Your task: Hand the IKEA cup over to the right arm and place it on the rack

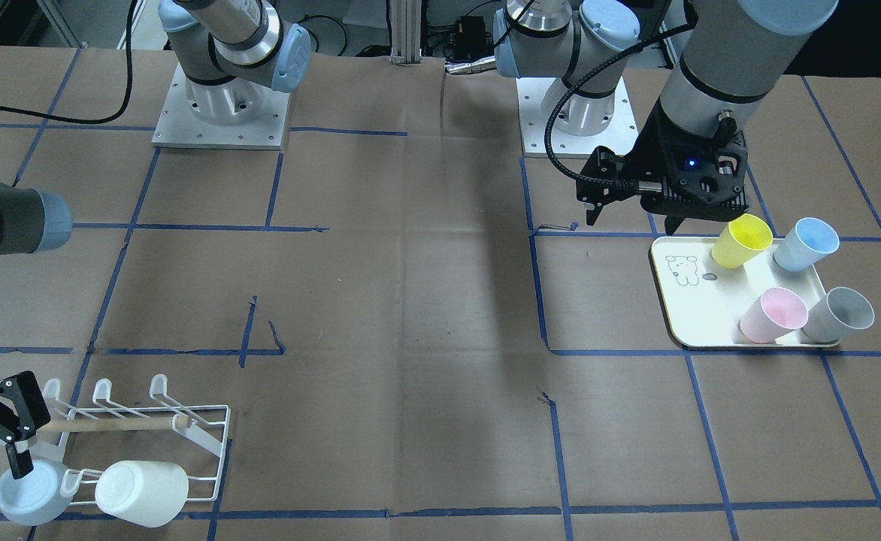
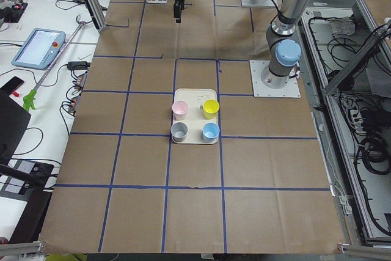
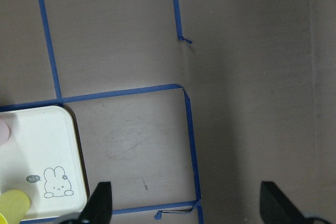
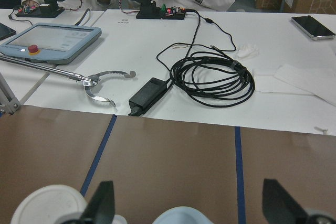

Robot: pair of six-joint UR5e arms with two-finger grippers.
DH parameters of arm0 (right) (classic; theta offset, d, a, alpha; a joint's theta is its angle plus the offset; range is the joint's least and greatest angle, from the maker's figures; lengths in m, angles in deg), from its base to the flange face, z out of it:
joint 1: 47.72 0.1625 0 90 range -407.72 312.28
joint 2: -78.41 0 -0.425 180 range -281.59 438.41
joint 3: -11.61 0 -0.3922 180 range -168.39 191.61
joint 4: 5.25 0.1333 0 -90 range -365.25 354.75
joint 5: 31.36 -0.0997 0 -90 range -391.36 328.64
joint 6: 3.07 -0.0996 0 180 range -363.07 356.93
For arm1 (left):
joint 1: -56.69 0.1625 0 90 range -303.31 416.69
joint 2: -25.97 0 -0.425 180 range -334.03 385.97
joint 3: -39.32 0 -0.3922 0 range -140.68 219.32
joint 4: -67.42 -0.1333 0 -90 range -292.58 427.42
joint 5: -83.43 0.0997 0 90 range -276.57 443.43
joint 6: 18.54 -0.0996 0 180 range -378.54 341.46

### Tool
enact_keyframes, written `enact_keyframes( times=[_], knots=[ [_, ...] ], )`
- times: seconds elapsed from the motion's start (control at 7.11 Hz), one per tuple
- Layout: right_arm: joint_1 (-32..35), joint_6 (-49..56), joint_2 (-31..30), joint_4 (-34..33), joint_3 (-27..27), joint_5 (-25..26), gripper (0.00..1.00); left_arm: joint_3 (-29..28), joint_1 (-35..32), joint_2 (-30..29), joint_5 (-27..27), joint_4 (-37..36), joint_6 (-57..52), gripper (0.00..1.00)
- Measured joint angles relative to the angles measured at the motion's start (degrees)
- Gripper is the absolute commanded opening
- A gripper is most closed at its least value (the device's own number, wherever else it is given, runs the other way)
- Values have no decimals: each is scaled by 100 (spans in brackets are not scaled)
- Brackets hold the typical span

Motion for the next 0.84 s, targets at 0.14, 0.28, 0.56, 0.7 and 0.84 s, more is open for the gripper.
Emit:
enact_keyframes(
  times=[0.14, 0.28, 0.56, 0.7, 0.84],
  knots=[
    [46, -7, -279, 442, 2, 17, 100, 2, 0, -12, 0, -12, 2, 99],
    [111, -12, -597, 995, 13, 89, 100, 5, 0, -10, 0, -16, 2, 99],
    [284, -38, -1144, 2609, 245, 313, 100, 0, 0, -5, 0, -18, 2, 99],
    [454, -82, -1406, 3702, 545, 595, 100, -2, 0, -2, 0, -20, 2, 99],
    [650, -152, -1587, 4698, 813, 966, 100, -3, 0, 3, 0, -24, 2, 99]
  ],
)
